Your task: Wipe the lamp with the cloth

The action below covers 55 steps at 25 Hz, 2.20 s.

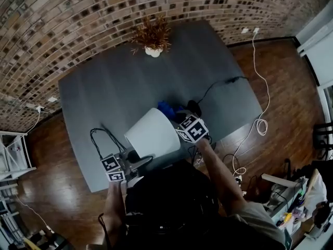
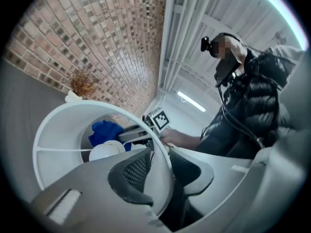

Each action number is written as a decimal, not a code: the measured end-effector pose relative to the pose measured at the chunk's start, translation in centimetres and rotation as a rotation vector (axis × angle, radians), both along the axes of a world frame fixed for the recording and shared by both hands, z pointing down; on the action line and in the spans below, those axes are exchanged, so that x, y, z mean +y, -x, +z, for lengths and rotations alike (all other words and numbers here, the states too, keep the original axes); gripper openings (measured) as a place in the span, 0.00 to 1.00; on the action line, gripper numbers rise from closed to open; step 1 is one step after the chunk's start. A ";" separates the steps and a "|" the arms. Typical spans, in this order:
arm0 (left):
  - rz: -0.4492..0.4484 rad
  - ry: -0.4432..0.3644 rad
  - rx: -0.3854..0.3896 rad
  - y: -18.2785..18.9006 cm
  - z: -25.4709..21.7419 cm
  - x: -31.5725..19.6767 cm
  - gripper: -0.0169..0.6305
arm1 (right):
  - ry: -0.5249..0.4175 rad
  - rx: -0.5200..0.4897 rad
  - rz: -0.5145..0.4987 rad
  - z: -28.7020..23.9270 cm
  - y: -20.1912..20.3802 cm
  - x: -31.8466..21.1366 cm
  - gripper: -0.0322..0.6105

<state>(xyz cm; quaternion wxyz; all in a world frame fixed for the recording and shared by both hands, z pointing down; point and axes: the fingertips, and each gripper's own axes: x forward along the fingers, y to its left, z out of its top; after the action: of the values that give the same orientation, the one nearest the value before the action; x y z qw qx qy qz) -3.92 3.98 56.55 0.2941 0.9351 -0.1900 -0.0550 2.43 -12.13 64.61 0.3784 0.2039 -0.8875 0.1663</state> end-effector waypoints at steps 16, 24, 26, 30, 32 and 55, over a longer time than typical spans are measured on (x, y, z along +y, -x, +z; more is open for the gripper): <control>-0.521 0.854 0.867 9.1 1.9 -8.8 0.28 | -0.053 -0.083 0.018 -0.1 -0.4 1.1 0.20; -0.221 0.199 0.272 4.4 -4.1 -8.4 0.08 | -0.179 -0.190 0.337 -4.4 -5.6 -5.5 0.20; -0.209 0.160 0.206 4.6 -2.8 -7.5 0.07 | -0.220 -0.179 0.481 -6.6 -9.5 -7.6 0.20; -0.187 0.161 0.247 4.8 -2.2 -6.9 0.07 | -0.156 -0.220 0.382 -7.5 -8.0 -5.9 0.20; -0.188 0.165 0.244 4.6 -2.4 -6.8 0.07 | -0.038 -0.282 0.261 -5.8 -3.4 -2.8 0.20; -0.139 0.036 0.028 2.8 -1.9 -4.8 0.05 | -0.311 0.094 0.416 -6.2 -15.4 -7.5 0.20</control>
<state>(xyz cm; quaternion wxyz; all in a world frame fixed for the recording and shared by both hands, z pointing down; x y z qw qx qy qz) -6.76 -0.80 54.65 0.3090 0.9133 -0.2513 -0.0851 17.79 -19.59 58.41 0.3410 0.4452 -0.8227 0.0927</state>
